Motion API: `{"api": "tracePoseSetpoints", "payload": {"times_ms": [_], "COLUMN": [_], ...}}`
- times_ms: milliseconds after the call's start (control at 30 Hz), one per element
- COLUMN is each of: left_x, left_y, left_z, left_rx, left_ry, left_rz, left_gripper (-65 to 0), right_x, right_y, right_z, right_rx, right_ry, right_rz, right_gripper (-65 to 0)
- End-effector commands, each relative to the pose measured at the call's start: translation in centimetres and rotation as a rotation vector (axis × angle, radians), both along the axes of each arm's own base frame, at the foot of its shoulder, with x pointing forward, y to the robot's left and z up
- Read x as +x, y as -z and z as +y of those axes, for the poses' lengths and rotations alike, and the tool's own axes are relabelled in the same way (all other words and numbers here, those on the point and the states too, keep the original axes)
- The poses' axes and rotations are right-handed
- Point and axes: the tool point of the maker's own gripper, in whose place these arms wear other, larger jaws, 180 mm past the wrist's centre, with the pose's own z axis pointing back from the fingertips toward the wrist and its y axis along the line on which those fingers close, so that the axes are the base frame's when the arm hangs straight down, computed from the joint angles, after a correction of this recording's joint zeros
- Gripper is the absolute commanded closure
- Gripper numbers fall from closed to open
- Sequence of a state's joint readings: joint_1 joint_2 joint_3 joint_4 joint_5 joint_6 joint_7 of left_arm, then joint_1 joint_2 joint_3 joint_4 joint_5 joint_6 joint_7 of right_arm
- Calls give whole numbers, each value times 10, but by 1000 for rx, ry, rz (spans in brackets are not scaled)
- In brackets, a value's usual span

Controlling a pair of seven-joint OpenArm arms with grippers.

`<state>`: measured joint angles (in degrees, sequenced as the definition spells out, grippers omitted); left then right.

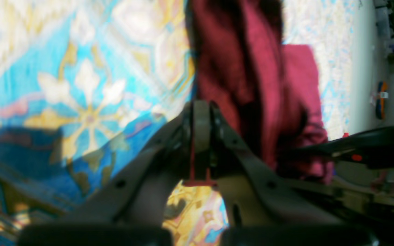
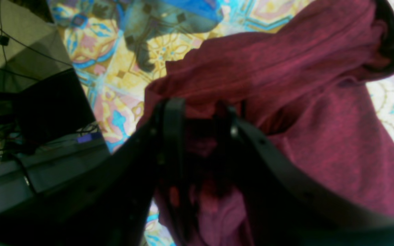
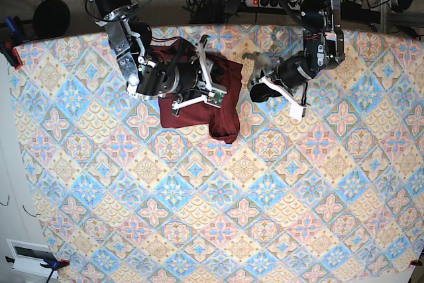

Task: Layout the t-shirt on the table in an organized manner, then fold the t-shirt properly
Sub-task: 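Pull and flatten the bundled shirt with both grippers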

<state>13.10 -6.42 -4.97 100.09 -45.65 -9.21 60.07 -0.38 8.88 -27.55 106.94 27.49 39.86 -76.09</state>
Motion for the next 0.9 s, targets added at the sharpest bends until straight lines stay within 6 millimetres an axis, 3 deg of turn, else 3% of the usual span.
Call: {"api": "tracePoseSetpoints", "payload": {"times_ms": [0,167,400,533,700,867], "left_x": [5,-16,-42,-55,-56,-58], "left_y": [-17,-30,-21,-31,-34,-24], "left_z": [-4,-35,-48,-52,-55,-57], "left_rx": [-6,25,5,-105,-132,-140], "left_ry": [26,212,306,354,361,358], "left_rz": [-54,-56,13,56,61,94], "left_gripper": [0,0,-10,-154,-340,-360], "right_x": [15,45,69,74,75,75], "right_y": [-18,-39,-57,-61,-62,-61], "right_z": [0,-31,-89,-108,-112,-111], "right_rx": [50,110,161,151,147,145], "right_ry": [26,168,325,365,373,372], "right_rz": [-54,-113,-141,-157,-160,-159], "right_gripper": [-149,-149,-149,-149,-149,-149]}}
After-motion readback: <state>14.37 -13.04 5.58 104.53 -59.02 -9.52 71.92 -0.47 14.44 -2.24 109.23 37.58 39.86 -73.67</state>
